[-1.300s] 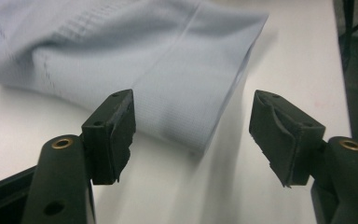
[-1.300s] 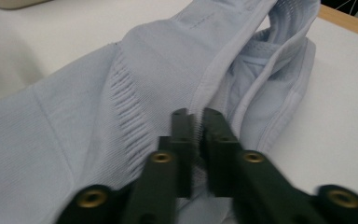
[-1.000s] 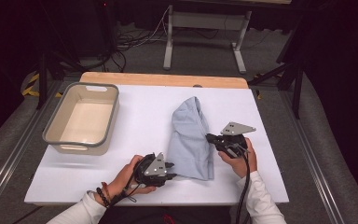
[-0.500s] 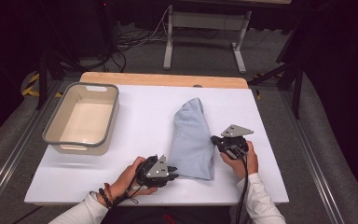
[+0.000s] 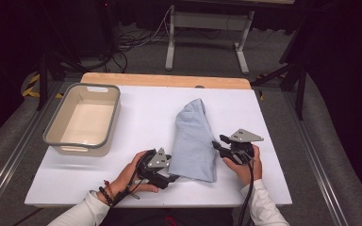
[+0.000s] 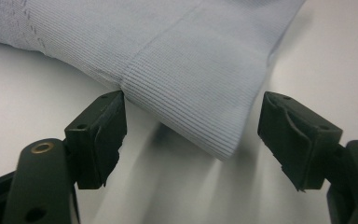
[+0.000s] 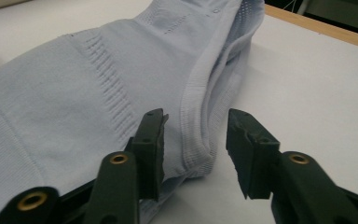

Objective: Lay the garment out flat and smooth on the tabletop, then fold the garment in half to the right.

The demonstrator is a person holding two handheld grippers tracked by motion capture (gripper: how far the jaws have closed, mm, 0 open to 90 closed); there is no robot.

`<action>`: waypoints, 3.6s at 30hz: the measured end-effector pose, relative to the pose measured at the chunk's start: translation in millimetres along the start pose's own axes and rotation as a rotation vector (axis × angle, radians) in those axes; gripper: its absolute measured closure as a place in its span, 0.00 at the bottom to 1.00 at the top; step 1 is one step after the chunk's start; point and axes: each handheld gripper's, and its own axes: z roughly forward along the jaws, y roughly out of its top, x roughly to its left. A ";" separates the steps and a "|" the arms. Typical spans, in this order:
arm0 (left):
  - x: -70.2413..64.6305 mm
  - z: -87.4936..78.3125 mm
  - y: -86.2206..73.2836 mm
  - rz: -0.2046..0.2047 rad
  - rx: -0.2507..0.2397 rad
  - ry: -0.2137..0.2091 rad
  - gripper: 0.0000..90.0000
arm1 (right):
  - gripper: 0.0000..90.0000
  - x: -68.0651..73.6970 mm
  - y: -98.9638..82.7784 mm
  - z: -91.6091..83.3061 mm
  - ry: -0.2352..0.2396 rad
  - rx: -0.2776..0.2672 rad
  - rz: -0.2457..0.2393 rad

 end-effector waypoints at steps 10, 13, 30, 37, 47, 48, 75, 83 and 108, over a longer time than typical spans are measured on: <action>2.8 9.0 3.6 0.021 0.026 -0.038 0.55 | 0.32 -13.9 -7.3 35.2 0.049 0.109 0.095; 2.9 9.2 3.9 0.036 0.026 -0.064 0.68 | 0.36 -20.2 -10.3 42.7 0.083 0.140 0.141; 4.5 -23.8 -4.1 0.110 0.071 0.025 0.91 | 0.78 -2.2 -0.5 56.3 0.236 0.130 0.145; -2.4 -31.7 -15.7 0.134 0.094 0.034 0.91 | 0.78 15.4 7.0 64.0 0.225 0.120 0.062; -6.3 -32.1 -25.1 0.125 0.093 0.046 0.91 | 0.75 21.8 9.5 66.3 0.218 0.104 0.026; -6.4 -32.4 -25.3 0.122 0.094 0.048 0.91 | 0.75 20.9 9.5 65.2 0.215 0.103 0.022; -16.4 -34.6 -27.3 0.134 0.094 0.066 0.90 | 0.77 20.5 11.5 59.6 0.179 0.092 -0.017; -14.9 -46.4 -26.8 0.137 0.053 0.061 0.84 | 0.81 12.6 12.4 45.8 0.150 0.064 0.004; 14.0 -38.9 -10.1 0.087 -0.081 0.014 0.86 | 1.00 43.8 21.5 35.9 0.131 0.013 -0.134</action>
